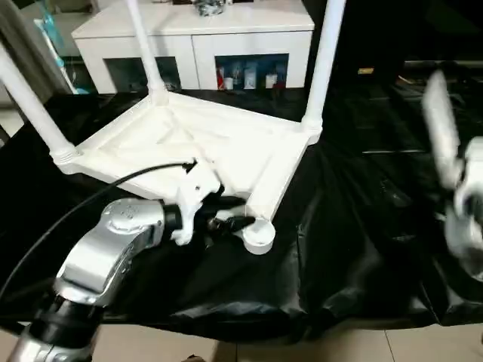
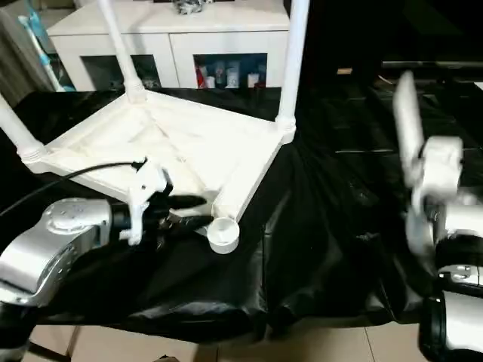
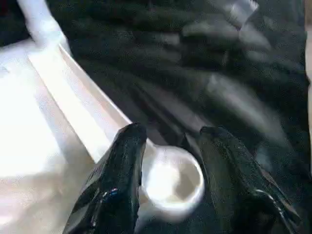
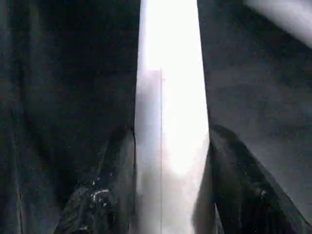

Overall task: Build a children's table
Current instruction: Pick table leg

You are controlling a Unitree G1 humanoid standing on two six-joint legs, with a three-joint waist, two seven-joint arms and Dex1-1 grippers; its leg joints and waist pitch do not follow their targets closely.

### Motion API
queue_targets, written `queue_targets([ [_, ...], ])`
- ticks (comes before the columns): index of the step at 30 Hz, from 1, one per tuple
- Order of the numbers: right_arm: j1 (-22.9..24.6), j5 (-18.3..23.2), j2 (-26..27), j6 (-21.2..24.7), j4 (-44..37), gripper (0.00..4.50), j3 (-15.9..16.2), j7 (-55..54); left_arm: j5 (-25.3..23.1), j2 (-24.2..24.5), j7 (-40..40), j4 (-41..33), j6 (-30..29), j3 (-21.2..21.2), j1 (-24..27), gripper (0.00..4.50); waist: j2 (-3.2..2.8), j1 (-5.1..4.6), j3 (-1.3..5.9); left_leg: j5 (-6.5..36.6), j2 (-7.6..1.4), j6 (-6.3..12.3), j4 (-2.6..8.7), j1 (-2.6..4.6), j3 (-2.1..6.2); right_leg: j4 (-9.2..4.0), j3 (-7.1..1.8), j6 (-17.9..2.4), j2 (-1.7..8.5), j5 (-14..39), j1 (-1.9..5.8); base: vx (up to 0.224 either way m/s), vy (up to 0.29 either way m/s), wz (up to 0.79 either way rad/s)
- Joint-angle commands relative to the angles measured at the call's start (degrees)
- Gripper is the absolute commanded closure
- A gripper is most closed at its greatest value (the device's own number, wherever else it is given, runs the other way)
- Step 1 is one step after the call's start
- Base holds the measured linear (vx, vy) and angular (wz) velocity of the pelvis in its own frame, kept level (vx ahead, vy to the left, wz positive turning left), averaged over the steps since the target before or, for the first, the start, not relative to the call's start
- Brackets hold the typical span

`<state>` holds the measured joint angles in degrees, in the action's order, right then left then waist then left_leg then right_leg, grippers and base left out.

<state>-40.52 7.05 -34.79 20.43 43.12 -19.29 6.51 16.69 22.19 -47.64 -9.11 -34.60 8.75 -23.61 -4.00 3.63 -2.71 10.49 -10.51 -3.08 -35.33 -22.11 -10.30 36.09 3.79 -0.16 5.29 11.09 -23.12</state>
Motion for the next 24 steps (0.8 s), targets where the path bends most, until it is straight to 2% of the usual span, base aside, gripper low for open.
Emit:
queue_targets([
  [1,-1.7,3.8,2.3,-9.1,-7.5,2.74,-3.6,-0.8,2.4,-2.6,3.5,1.3,0.8,-3.5,-2.8,2.39,1.33,0.1,3.98,9.2,-1.2,3.07,3.43,0.5,0.24,-4.45,-1.75,-13.0,2.14,8.9,3.1,0.0,0.0,0.0],
  [2,-1.6,4.5,3.2,-11.5,-9.5,2.74,-4.1,-0.5,3.3,-3.7,4.3,1.7,0.7,-4.4,-3.5,2.39,1.29,0.12,4.08,8.6,-1.24,3.57,3.44,0.51,0.29,-4.33,-1.71,-13.1,2.12,8.1,3.13,0.0,0.0,0.0],
  [3,-1.5,4.7,3.5,-11.9,-10.2,2.74,-4.1,-0.2,3.7,-4.0,4.3,1.7,0.6,-4.7,-3.7,2.39,1.29,0.12,4.08,8.6,-1.24,3.57,3.44,0.51,0.29,-4.33,-1.71,-13.1,2.12,8.1,3.13,0.0,0.0,0.0],
  [4,-0.2,6.1,6.0,-14.9,-15.9,2.74,-3.5,2.0,7.2,-6.4,4.5,1.5,-0.4,-6.6,-4.8,2.39,1.4,0.07,4.03,7.6,-1.14,4.48,3.35,0.29,0.2,-4.22,-1.77,-13.3,2.09,7.0,3.25,0.0,0.0,0.0],
  [5,0.2,6.2,6.7,-16.2,-17.5,2.74,-3.0,2.5,8.3,-7.1,4.5,1.4,-0.8,-7.1,-5.2,2.39,1.63,0.08,4.13,6.9,-1.13,4.87,3.3,0.19,0.19,-4.1,-1.77,-13.3,2.11,6.2,3.33,0.0,0.0,0.0],
  [6,0.8,6.3,7.4,-17.5,-19.2,2.74,-2.5,2.8,9.5,-7.8,4.5,1.4,-1.3,-7.7,-5.5,2.21,1.55,0.05,4.07,6.5,-1.18,5.4,3.38,0.13,0.3,-4.08,-1.68,-13.5,2.08,6.2,3.32,0.0,0.0,0.0],
  [8,3.1,6.6,10.5,-20.0,-26.1,2.74,1.4,5.0,13.9,-10.8,5.9,1.4,-4.3,-9.9,-7.0,2.01,1.4,0.12,4.05,6.8,-1.32,6.0,3.33,0.47,0.18,-4.27,-1.79,-13.5,2.08,7.1,2.97,0.0,0.0,0.0],
  [9,4.1,6.7,11.8,-20.1,-28.6,2.74,3.6,6.1,15.4,-12.0,6.6,1.6,-5.3,-10.8,-7.8,1.94,1.44,0.12,3.97,6.9,-1.29,6.03,3.35,0.37,0.16,-4.29,-1.79,-13.4,1.99,7.2,3.02,0.0,0.0,0.0],
  [11,5.7,6.2,14.1,-20.4,-32.7,2.74,7.3,7.0,17.5,-14.2,8.2,2.4,-6.4,-12.5,-9.1,1.84,1.45,-0.01,3.81,8.2,-1.33,5.61,3.63,0.28,0.35,-4.61,-1.69,-12.7,2.01,10.1,3.08,0.0,0.0,0.0],
  [12,6.3,5.6,15.0,-20.7,-34.2,2.74,9.3,7.4,18.9,-15.2,8.9,3.0,-7.0,-13.5,-9.8,1.64,1.5,-0.13,3.76,9.1,-1.26,5.11,3.67,0.42,0.32,-4.77,-1.7,-12.4,1.97,11.7,2.93,0.0,0.0,0.0],
  [13,6.4,5.6,15.1,-20.8,-34.3,2.74,9.5,7.5,19.1,-15.4,9.0,3.1,-7.1,-13.7,-9.9,1.64,1.45,-0.05,3.72,9.6,-1.32,4.85,3.74,0.52,0.33,-4.96,-1.77,-12.2,2.01,12.5,2.81,0.0,0.0,0.0],
  [14,7.1,4.7,15.7,-21.5,-35.1,2.74,11.2,7.9,20.2,-16.3,10.0,3.8,-7.6,-14.8,-10.6,1.57,1.46,-0.06,3.73,9.8,-1.32,4.39,3.8,0.49,0.38,-4.93,-1.83,-11.7,1.94,13.0,2.83,0.0,0.0,0.0],
  [15,8.9,1.5,16.7,-23.0,-35.9,2.74,16.1,9.7,22.5,-18.5,14.0,7.0,-8.4,-18.1,-12.8,1.48,1.78,0.01,3.74,9.6,-1.31,3.97,3.73,0.44,0.32,-4.87,-1.91,-11.4,1.85,12.5,2.8,0.0,0.0,0.0],
  [16,9.6,0.2,17.4,-23.6,-36.1,2.74,17.9,10.2,23.4,-19.4,16.0,8.5,-8.5,-19.6,-13.9,1.41,1.52,0.24,3.69,9.8,-1.2,3.69,3.72,0.6,0.29,-5.03,-1.97,-11.3,1.88,12.3,2.7,0.0,0.0,0.0],
  [17,10.3,-1.0,18.1,-24.1,-36.6,2.74,19.2,10.5,24.0,-20.0,17.7,9.7,-8.6,-20.8,-14.7,1.35,1.54,0.05,3.74,9.4,-1.14,3.56,3.72,0.2,0.39,-4.81,-1.93,-11.2,1.85,11.6,2.96,0.0,0.0,0.0],
  [19,11.3,-2.0,19.1,-24.1,-37.6,2.74,21.1,10.8,23.7,-20.0,18.1,10.5,-8.2,-20.9,-15.3,1.3,1.57,0.16,3.95,8.1,-1.31,3.92,3.87,0.26,0.7,-4.64,-1.93,-10.9,1.97,8.9,3.09,0.0,0.0,0.0],
  [20,11.8,-2.6,19.4,-24.2,-38.2,2.74,22.1,10.9,23.3,-19.9,17.9,10.4,-8.4,-20.6,-15.2,1.21,1.53,0.2,3.99,7.7,-1.4,4.13,3.89,0.3,0.72,-4.55,-1.95,-11.2,2.01,8.1,3.07,0.0,0.0,0.0],
  [21,12.2,-2.5,19.8,-23.9,-38.9,2.74,22.9,11.1,23.2,-20.0,18.0,10.3,-8.5,-20.5,-15.1,1.07,1.73,0.27,4.08,6.4,-1.5,4.6,3.81,0.19,0.75,-4.22,-2.01,-11.7,2.02,6.0,3.14,0.0,0.0,0.0],
  [23,12.5,-2.4,20.2,-23.5,-39.6,2.74,23.5,11.2,23.3,-20.4,18.7,10.5,-8.7,-20.6,-15.0,0.93,1.45,0.32,4.09,5.7,-1.55,5.25,3.71,0.3,0.71,-4.08,-2.05,-12.3,2.05,4.2,3.04,0.0,0.0,0.0],
  [24,12.8,-2.5,20.5,-23.4,-40.0,2.74,24.4,11.4,23.0,-20.9,19.6,11.2,-8.0,-21.0,-15.2,0.87,1.55,0.37,4.07,5.2,-1.61,5.66,3.68,0.32,0.71,-4.03,-2.06,-12.7,2.05,3.0,3.08,0.0,0.0,0.0],
])
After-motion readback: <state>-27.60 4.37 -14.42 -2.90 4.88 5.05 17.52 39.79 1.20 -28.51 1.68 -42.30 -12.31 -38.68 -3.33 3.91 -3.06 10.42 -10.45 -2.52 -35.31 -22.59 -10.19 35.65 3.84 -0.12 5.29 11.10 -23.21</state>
